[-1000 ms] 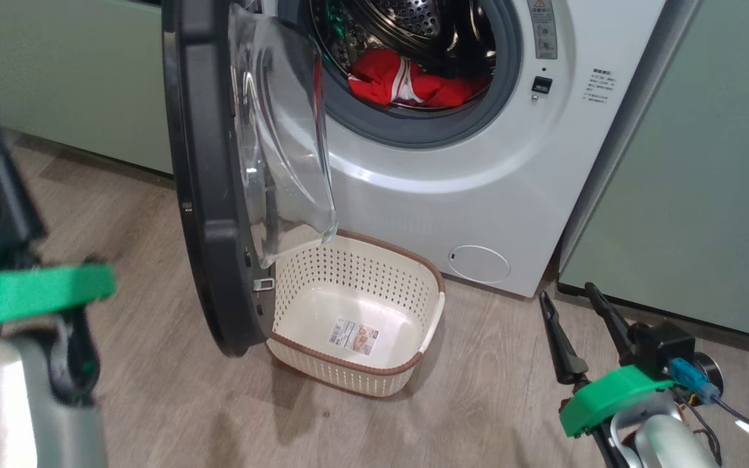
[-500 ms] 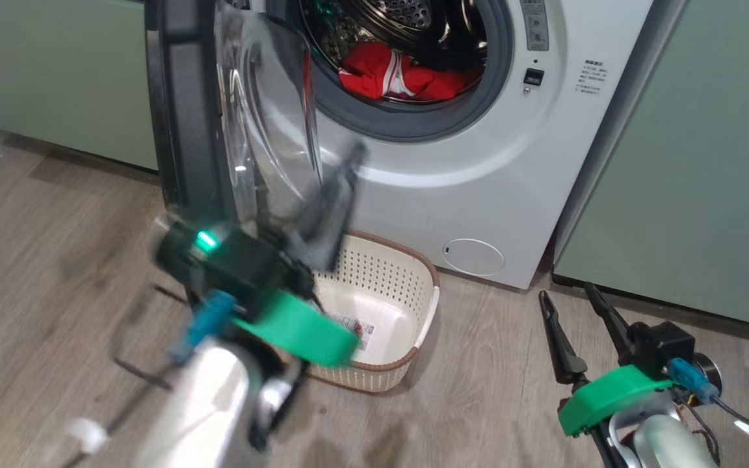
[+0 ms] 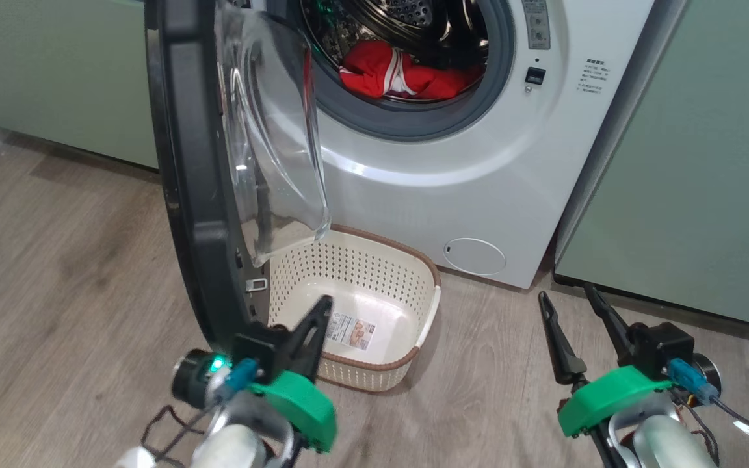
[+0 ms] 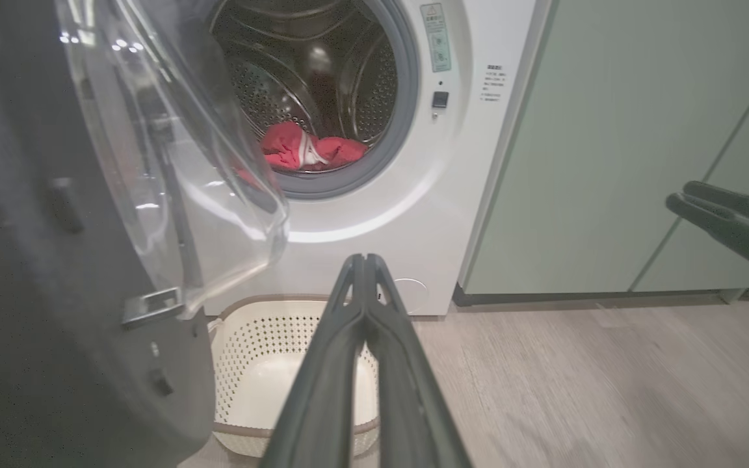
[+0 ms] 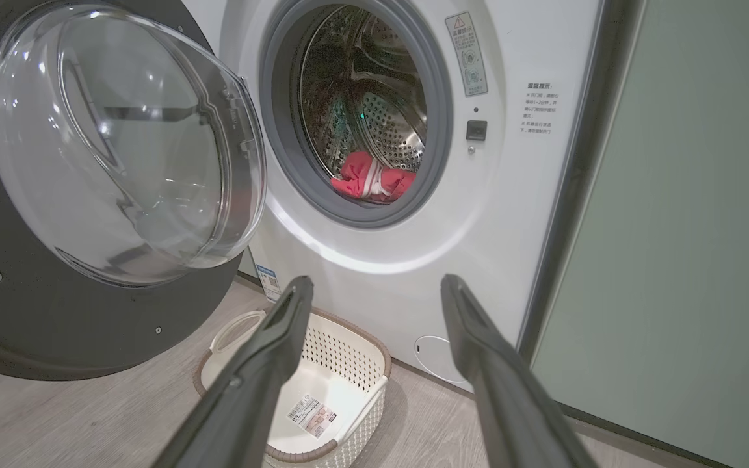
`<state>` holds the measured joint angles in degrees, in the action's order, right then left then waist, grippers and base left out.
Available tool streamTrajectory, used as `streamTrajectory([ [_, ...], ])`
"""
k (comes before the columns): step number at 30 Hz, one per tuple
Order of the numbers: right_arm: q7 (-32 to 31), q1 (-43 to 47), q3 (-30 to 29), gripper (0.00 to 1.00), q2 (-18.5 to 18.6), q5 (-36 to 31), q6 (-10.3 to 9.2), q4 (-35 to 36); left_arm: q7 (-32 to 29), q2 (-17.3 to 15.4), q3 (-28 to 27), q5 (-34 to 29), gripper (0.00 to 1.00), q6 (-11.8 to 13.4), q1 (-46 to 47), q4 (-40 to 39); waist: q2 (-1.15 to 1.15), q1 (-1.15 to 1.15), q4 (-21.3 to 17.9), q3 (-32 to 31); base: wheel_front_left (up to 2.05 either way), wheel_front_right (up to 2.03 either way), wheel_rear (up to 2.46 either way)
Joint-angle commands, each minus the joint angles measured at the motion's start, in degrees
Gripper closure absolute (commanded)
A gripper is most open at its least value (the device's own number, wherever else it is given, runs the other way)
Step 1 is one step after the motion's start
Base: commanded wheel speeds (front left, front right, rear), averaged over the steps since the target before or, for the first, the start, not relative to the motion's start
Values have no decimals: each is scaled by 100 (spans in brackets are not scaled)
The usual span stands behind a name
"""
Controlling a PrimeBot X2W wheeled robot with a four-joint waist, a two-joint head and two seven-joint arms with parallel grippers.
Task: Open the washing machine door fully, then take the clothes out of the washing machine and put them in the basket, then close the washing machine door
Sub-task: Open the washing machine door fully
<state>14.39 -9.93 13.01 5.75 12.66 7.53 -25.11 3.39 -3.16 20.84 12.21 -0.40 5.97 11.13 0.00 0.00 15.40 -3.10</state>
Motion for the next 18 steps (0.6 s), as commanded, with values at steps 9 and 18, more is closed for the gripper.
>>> streamTrajectory([
  [9,61,-84,213,0,14,58,-4,131,605,-97,-797,193,100,345,823,632,0,0,80,24,0,0,0],
  [18,61,-53,213,0,22,73,-4,110,858,-249,-1180,392,100,510,970,1195,0,0,146,21,0,0,0],
])
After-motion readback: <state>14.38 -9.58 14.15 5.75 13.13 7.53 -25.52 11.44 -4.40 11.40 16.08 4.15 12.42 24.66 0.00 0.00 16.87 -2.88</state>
